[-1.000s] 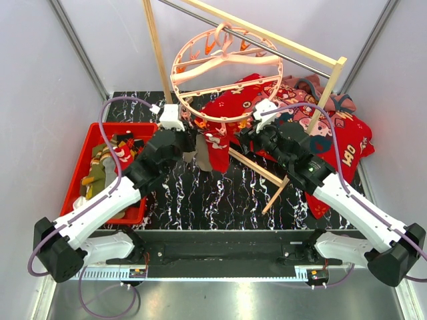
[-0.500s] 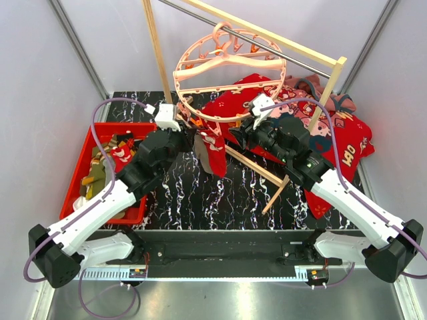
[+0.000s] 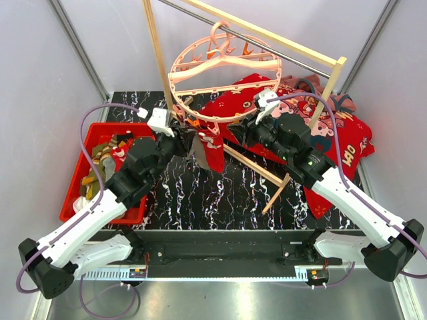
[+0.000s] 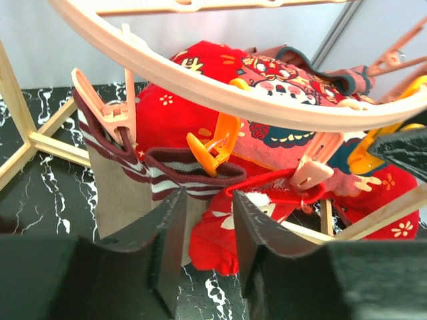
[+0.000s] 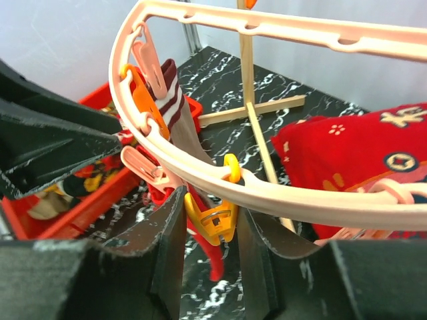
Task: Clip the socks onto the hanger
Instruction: Open the clamp at the hanger.
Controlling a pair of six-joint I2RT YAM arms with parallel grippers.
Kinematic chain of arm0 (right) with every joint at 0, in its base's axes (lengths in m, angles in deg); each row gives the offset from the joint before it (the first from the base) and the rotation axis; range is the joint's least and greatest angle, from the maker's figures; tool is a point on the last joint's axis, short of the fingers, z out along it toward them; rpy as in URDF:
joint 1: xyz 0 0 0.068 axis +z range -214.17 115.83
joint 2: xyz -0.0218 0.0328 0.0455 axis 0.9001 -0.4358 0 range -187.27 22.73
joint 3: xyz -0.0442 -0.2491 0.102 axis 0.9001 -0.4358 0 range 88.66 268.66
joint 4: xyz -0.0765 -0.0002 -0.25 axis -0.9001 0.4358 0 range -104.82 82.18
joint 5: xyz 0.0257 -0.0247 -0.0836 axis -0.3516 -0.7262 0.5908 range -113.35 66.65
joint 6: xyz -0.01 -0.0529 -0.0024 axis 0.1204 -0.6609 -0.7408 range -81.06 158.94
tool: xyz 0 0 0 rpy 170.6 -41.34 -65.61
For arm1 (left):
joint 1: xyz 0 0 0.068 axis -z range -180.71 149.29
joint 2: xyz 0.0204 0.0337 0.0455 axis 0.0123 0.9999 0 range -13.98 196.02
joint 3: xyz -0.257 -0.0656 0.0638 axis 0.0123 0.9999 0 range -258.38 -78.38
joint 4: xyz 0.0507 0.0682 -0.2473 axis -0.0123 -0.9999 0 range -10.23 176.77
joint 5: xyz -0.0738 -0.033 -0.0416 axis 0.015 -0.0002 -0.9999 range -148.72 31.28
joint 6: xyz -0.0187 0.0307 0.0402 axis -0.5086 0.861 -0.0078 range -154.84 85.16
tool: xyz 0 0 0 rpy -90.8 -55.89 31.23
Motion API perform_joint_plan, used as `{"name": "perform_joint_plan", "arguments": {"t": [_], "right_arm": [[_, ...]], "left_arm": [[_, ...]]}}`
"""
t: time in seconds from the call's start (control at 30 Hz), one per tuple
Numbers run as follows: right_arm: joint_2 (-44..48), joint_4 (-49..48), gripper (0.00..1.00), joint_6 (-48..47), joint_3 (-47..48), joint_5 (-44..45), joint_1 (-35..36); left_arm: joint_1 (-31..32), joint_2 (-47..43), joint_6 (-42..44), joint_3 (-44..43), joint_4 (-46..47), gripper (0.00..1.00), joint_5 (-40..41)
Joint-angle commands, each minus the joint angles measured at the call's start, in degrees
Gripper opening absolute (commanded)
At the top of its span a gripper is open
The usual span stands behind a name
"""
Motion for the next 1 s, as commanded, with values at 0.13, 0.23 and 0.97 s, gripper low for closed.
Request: {"name": "perform_joint_plan", "arguments": {"t": [0.13, 0.23, 0.97], "right_arm": [[-0.6, 1.7, 0.00, 16.5, 4.0, 2.2, -0.3], [-1.3, 2.3, 0.00, 20.5, 3.9, 2.8, -0.3], [-2.5, 2.0, 0.00, 20.8, 2.5, 5.3, -0.2]], "left_arm": [[-0.3, -5.3, 2.6, -0.1, -2.2, 0.48, 4.2], [-0.4, -6.5, 2.5, 0.1, -4.6, 0.53, 6.6], [-31.8, 6.5, -2.2, -8.4, -29.3, 0.89, 4.9]]}}
